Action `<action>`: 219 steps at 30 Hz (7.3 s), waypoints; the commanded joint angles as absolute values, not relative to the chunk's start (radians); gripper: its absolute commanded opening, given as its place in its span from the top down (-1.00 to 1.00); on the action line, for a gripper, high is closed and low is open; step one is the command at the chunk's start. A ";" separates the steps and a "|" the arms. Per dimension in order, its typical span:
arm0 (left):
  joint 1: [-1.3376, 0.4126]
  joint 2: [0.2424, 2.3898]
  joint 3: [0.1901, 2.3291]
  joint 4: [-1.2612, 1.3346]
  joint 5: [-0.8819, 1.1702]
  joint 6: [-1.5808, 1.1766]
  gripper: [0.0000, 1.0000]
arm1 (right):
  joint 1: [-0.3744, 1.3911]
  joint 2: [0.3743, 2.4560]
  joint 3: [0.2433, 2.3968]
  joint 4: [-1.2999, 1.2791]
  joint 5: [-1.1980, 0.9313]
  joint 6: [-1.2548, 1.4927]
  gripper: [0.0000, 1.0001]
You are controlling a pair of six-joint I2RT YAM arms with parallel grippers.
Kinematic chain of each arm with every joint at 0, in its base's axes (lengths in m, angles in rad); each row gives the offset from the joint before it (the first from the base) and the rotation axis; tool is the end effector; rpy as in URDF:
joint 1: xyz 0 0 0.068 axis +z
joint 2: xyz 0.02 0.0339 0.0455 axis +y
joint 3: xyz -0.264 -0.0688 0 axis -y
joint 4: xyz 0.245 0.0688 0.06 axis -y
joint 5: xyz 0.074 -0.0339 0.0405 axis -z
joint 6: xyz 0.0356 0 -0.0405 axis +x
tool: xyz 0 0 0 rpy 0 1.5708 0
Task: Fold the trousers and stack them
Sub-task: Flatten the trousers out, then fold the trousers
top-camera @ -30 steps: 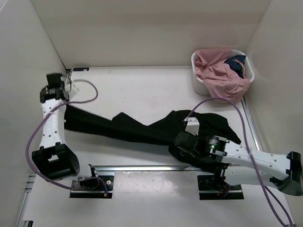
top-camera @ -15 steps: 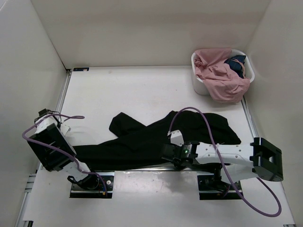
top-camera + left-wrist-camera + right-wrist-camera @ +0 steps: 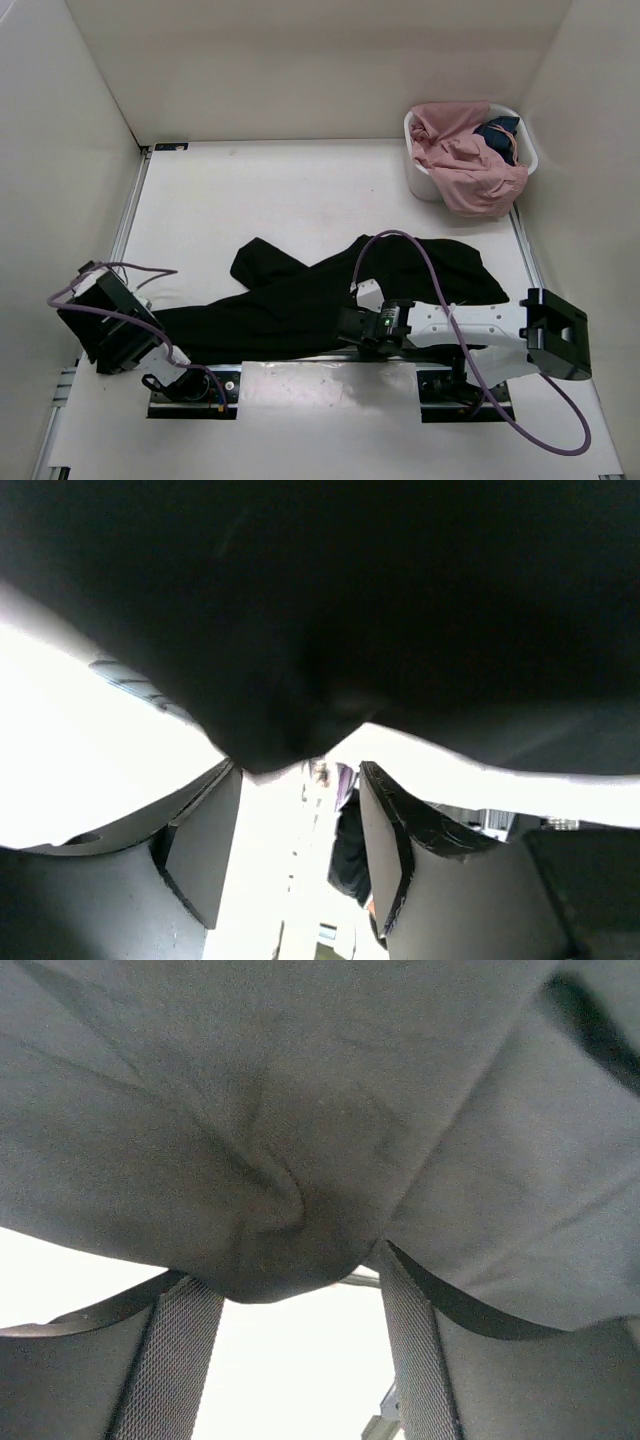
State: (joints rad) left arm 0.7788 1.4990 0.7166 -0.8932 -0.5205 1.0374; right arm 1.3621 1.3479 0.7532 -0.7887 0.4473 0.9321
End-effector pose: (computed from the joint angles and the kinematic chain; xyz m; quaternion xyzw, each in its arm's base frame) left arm 0.1343 0.1574 0.1423 -0.1378 -0.9552 -0.1182 0.2337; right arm 0.0602 0.2100 0.1792 -0.1868 0.9529 -0.0076 0.2388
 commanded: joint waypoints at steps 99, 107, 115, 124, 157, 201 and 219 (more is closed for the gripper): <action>-0.259 2.413 2.149 -0.930 0.020 0.452 -0.66 | -0.278 1.244 0.744 -0.739 0.356 0.879 -0.98; -0.123 2.281 1.922 -0.920 -0.074 0.404 0.72 | -0.298 1.512 0.899 -0.698 0.275 0.830 0.22; 0.041 1.956 1.668 -0.930 0.061 0.397 0.55 | -0.298 1.526 0.911 -0.678 0.157 0.712 1.00; 0.084 1.864 1.689 -1.046 0.104 0.417 -0.08 | -0.298 1.505 0.949 -0.698 0.077 0.565 -0.03; -0.048 2.361 1.957 -1.051 -0.031 0.502 0.72 | -0.298 1.696 1.195 -0.825 0.015 0.724 -0.60; 0.457 1.980 2.123 -0.919 -0.173 0.383 0.72 | -0.298 1.551 1.494 -0.773 0.014 0.462 1.00; 0.726 1.517 1.137 -0.881 -0.147 0.514 0.72 | -0.298 1.146 0.795 -0.772 -0.086 0.564 1.00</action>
